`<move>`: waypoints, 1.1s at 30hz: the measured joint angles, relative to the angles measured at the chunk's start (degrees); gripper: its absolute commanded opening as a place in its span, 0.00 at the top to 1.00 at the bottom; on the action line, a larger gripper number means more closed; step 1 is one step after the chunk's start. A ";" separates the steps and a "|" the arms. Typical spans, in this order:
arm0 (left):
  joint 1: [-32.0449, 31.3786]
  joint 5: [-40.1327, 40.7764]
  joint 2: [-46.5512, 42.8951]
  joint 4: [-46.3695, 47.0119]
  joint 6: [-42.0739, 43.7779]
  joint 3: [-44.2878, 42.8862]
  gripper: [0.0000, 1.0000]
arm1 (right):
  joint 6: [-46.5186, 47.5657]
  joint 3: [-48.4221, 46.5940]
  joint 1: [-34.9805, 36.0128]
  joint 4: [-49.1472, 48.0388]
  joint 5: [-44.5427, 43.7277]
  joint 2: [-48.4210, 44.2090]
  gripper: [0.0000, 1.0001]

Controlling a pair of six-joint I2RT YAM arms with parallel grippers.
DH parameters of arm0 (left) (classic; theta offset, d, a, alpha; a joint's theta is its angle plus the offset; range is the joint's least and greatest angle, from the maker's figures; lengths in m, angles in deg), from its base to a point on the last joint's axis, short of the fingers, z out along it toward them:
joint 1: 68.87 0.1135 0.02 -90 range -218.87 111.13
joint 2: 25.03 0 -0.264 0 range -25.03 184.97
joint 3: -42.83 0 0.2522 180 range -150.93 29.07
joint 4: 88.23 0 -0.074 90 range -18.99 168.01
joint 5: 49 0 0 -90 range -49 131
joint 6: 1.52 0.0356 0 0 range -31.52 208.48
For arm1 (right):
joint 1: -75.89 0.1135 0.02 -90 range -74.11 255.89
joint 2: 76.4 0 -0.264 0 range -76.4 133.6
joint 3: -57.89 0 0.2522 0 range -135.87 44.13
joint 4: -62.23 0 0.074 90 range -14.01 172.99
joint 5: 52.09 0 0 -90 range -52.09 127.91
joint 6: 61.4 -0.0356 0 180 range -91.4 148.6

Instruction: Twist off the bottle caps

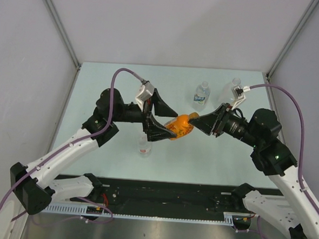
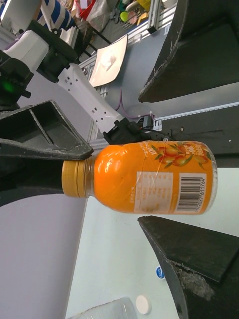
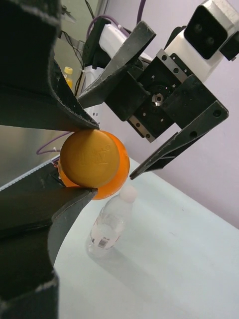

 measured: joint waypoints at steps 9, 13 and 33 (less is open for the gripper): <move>-1.88 -1.75 2.67 0.24 0.11 0.00 0.00 | -1.18 0.00 0.68 -3.04 1.68 2.49 1.00; -3.50 -1.70 3.58 -1.49 1.05 0.00 0.00 | -1.46 0.00 1.68 -4.52 1.68 2.82 1.00; -4.02 0.31 3.74 -2.80 2.69 0.00 0.47 | -1.20 -0.02 3.28 -6.25 0.92 2.75 0.76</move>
